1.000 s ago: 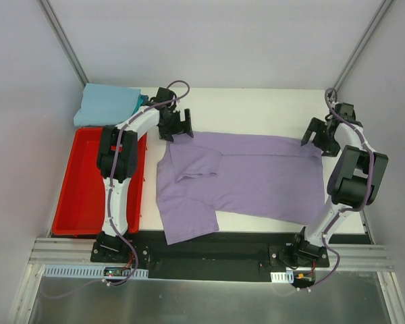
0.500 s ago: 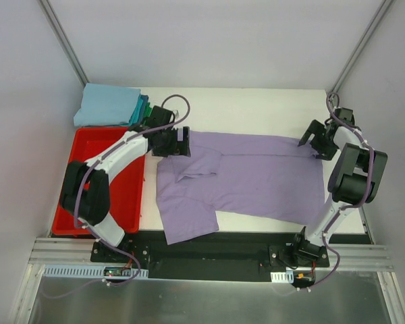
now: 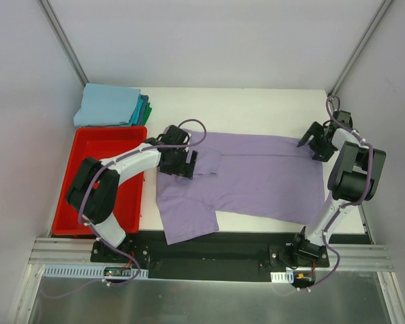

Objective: Fold and stack the t-shirts
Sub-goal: Fold the flattened tshirt in 1/3 of the way

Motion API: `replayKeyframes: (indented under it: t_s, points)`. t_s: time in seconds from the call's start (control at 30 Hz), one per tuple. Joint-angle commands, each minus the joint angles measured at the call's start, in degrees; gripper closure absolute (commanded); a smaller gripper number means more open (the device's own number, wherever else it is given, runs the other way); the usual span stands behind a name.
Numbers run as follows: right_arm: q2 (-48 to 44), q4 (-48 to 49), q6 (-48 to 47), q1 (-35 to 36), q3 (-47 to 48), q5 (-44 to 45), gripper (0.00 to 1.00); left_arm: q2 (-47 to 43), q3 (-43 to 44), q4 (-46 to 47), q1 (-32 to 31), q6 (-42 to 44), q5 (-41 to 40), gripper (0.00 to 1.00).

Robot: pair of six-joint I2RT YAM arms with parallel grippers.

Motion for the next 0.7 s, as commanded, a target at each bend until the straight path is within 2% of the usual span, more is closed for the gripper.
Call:
replayKeyframes:
  t_s: [0.0,0.1,0.2,0.33,0.43,0.53,0.6,0.67]
  points:
    - [0.0,1.8,1.2,-0.4,-0.4,1.2,0.16,2.4,2.1,0.2,0.3,1.9,-3.1,0.14]
    - [0.2,2.2,1.7,-0.5,-0.1,1.8,0.22,4.1,2.4,-0.2,0.4,1.5,-4.1,0.15]
    - [0.5,2.9,1.9,-0.5,0.0,1.6,0.28,5.5,3.3,-0.5,0.3,1.2,-5.5,0.26]
    - [0.9,3.2,2.3,-0.6,0.3,2.2,0.34,6.5,5.1,-0.6,0.4,0.6,-6.3,0.45]
    - [1.3,3.2,2.9,-0.7,0.2,3.1,0.37,6.5,6.0,-0.5,0.4,0.1,-7.5,0.65]
    - [0.8,3.4,3.5,-0.8,-0.2,3.8,0.59,6.6,7.0,-0.5,0.4,-0.3,-7.7,0.83]
    - [0.4,3.3,3.8,-0.9,-0.8,4.8,0.68,6.7,7.6,-0.5,0.4,-0.5,-8.9,1.00]
    - [-0.1,2.7,3.7,-1.0,-0.9,6.1,0.77,6.6,8.1,-0.5,0.5,-0.7,-10.6,1.00]
